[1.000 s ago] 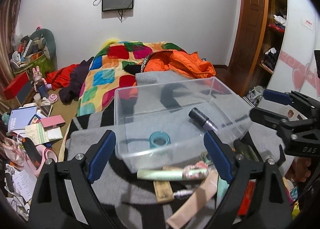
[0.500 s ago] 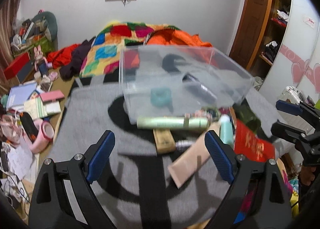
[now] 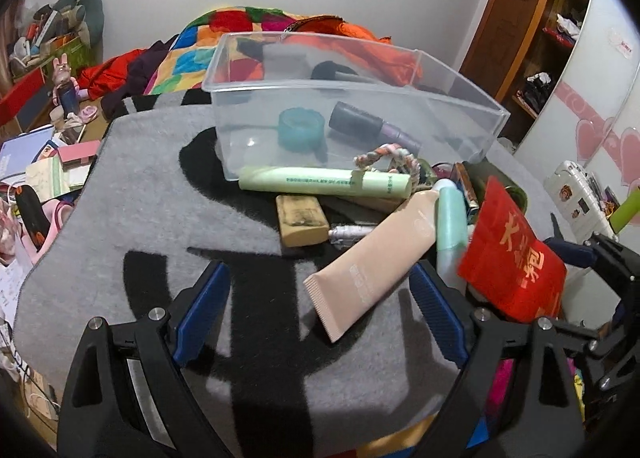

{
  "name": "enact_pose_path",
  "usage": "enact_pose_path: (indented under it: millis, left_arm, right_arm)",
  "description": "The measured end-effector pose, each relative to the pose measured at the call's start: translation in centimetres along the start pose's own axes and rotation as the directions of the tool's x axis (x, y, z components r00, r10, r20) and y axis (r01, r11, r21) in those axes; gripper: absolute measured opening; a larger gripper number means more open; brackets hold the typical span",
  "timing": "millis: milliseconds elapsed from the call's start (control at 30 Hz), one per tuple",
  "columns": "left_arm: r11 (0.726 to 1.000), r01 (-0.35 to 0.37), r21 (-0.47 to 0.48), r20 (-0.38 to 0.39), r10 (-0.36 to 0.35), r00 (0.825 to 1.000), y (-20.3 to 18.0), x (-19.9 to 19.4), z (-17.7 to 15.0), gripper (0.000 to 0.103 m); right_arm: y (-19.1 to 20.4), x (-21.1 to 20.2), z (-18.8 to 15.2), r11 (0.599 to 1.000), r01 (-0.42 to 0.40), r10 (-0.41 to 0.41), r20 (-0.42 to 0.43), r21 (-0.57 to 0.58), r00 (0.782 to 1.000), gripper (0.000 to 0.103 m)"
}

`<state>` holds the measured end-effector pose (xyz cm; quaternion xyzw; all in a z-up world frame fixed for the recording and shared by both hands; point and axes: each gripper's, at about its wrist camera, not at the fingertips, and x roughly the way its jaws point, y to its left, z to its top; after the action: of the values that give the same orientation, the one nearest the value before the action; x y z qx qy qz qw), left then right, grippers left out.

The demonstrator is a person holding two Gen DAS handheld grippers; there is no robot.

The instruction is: Organize objects

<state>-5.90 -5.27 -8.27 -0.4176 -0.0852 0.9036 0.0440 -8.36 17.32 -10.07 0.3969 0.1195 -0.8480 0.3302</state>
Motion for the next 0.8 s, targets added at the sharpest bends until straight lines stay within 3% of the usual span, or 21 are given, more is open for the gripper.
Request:
enact_pose_path:
  millis: [267,433,467,533,600,800]
  left_arm:
    - [0.999,0.010,0.032,0.027,-0.011,1.000,-1.1,-0.8,-0.1,0.068]
    - [0.998,0.063,0.023,0.009,-0.063,0.998,-1.3,-0.8,-0.2,0.044]
    - [0.997,0.069,0.024,0.011,-0.069,0.998,-1.4,-0.9,-0.3,0.043]
    - [0.996,0.080,0.035,0.017,-0.081,0.997,-1.7,-1.5,-0.5,0.038]
    - [0.994,0.096,0.048,0.021,-0.097,0.995,-2.1,-2.1,-0.7,0.037]
    - [0.988,0.114,0.105,0.013,-0.116,0.993,-3.5,-3.5,-1.7,0.036]
  right_arm:
    - [0.2,-0.1,-0.2,0.999,-0.022,0.022,0.005,-0.028,1.000,0.082]
    - [0.8,0.2,-0.5,0.997,0.024,-0.024,0.004,-0.068,1.000,0.081]
    - [0.8,0.4,-0.5,0.997,0.035,-0.035,0.002,-0.073,0.999,0.080]
    - [0.6,0.4,-0.5,0.998,0.025,-0.025,0.004,-0.065,1.000,0.063]
    - [0.2,0.2,-0.6,0.999,0.004,-0.003,0.007,-0.047,1.000,0.057]
    - [-0.7,-1.0,-0.8,1.000,0.002,-0.002,0.051,-0.001,0.999,0.054]
